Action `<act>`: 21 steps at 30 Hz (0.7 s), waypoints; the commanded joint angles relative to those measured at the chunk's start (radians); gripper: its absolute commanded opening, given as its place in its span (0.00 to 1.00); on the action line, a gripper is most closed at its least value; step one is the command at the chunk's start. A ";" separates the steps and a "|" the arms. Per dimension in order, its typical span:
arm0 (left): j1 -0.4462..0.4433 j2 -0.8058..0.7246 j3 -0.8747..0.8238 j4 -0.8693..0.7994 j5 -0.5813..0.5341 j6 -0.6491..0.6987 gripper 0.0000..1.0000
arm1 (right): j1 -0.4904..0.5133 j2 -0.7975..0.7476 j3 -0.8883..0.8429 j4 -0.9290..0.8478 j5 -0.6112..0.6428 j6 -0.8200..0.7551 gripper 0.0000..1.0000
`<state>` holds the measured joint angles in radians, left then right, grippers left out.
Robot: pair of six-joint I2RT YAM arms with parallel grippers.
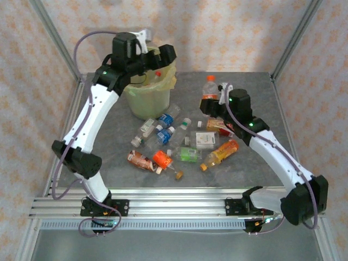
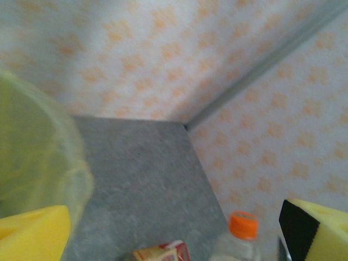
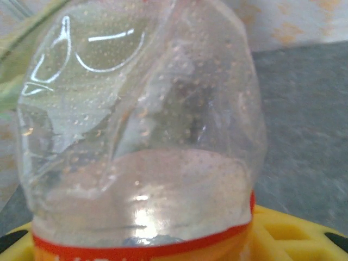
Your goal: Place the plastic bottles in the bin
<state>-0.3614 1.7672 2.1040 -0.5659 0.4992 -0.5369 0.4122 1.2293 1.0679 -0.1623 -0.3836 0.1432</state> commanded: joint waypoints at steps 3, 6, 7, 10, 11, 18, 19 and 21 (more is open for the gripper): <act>-0.048 0.093 0.156 -0.128 0.193 0.063 0.99 | 0.073 0.102 0.124 0.069 -0.057 -0.067 0.41; -0.059 0.132 0.196 -0.159 0.220 0.076 0.94 | 0.095 0.141 0.165 0.078 -0.080 -0.068 0.41; -0.062 0.136 0.198 -0.160 0.227 0.078 0.92 | 0.103 0.150 0.175 0.081 -0.085 -0.067 0.41; -0.065 0.136 0.198 -0.171 0.218 0.091 0.87 | 0.115 0.175 0.201 0.086 -0.098 -0.062 0.42; -0.065 0.136 0.198 -0.178 0.211 0.095 0.85 | 0.118 0.183 0.208 0.086 -0.102 -0.061 0.42; -0.065 0.134 0.171 -0.231 0.122 0.142 0.76 | 0.123 0.197 0.229 0.108 -0.115 -0.050 0.43; -0.065 0.132 0.157 -0.221 0.129 0.138 0.76 | 0.124 0.201 0.230 0.112 -0.119 -0.050 0.43; -0.066 0.130 0.138 -0.198 0.161 0.122 0.74 | 0.126 0.209 0.238 0.115 -0.121 -0.048 0.43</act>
<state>-0.4221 1.9179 2.2604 -0.7631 0.6476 -0.4271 0.5297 1.4284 1.2610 -0.1028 -0.4801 0.0998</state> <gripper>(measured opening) 0.742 0.524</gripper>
